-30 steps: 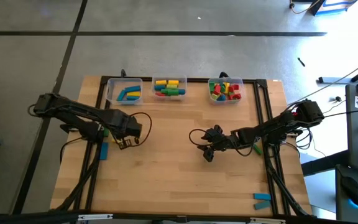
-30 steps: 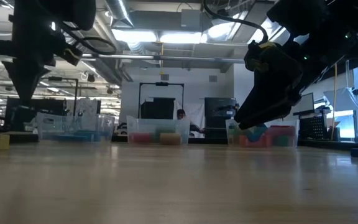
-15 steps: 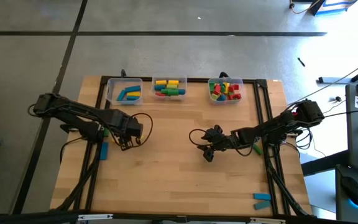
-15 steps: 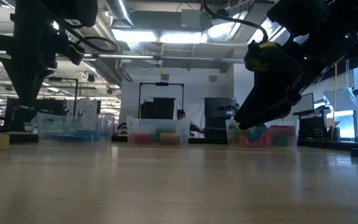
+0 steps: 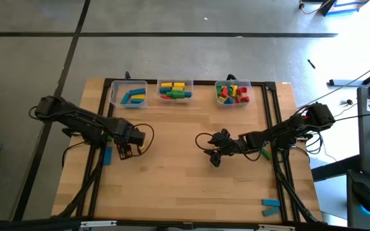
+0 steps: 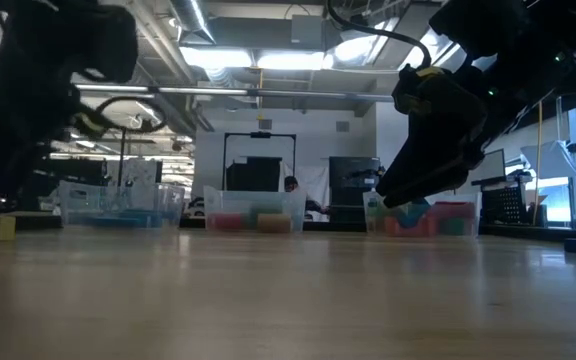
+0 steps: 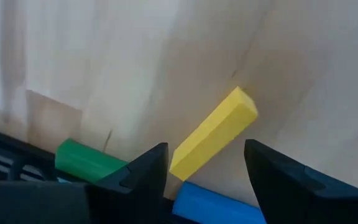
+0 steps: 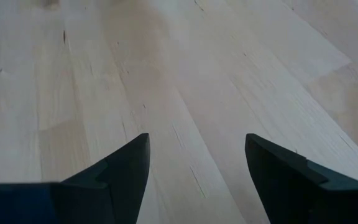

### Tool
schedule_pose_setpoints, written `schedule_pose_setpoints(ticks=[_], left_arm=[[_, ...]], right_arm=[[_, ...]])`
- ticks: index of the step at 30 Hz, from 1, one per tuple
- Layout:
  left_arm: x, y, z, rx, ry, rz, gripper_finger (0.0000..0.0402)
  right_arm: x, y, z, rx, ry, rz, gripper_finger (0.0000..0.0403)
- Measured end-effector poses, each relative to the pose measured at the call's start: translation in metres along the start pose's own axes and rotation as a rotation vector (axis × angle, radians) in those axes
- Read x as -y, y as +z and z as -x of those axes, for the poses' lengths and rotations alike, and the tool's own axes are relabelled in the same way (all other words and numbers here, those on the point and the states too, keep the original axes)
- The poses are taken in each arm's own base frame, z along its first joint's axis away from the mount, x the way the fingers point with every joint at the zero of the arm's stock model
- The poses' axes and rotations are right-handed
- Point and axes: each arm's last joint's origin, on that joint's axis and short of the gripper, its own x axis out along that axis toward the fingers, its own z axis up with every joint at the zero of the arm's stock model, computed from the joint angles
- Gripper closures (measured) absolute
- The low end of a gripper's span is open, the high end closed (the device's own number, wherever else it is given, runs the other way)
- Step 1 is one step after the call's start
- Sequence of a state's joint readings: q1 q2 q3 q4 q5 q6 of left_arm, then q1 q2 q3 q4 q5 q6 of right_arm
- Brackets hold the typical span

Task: Sort blocks by size
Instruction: Put the yellow rectangular block into the left transparent bin

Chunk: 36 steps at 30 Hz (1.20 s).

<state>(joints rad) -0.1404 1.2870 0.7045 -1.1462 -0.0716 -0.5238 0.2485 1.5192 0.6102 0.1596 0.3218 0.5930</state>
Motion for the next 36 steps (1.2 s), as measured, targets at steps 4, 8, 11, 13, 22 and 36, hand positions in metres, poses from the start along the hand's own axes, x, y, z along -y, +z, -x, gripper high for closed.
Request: schedule_pose_setpoints(ticks=[4, 8, 11, 13, 22, 36], left_arm=[[0.002, -0.003, -0.012, -0.031, 0.019, -0.01, 0.0194], [0.006, -0.001, -0.021, -0.022, 0.016, -0.034, 0.0194], [0.011, 0.004, -0.024, 0.002, 0.001, -0.059, 0.0194], [0.013, 0.006, -0.025, 0.016, -0.006, -0.071, 0.0199], [0.018, 0.013, -0.033, 0.011, -0.003, -0.129, 0.0293], [0.021, 0.021, -0.015, 0.07, 0.002, -0.169, 0.0356]], right_arm=[[0.0, 0.0, 0.0, 0.002, 0.001, -0.001, 0.0146], [0.0, 0.0, 0.0, 0.004, 0.002, -0.001, 0.0146], [0.0, 0.0, 0.0, 0.004, 0.001, -0.001, 0.0146], [0.0, 0.0, 0.0, 0.003, 0.001, -0.001, 0.0146], [0.0, 0.0, 0.0, 0.003, 0.0, -0.001, 0.0146], [0.0, 0.0, 0.0, 0.002, -0.004, 0.004, 0.0146]])
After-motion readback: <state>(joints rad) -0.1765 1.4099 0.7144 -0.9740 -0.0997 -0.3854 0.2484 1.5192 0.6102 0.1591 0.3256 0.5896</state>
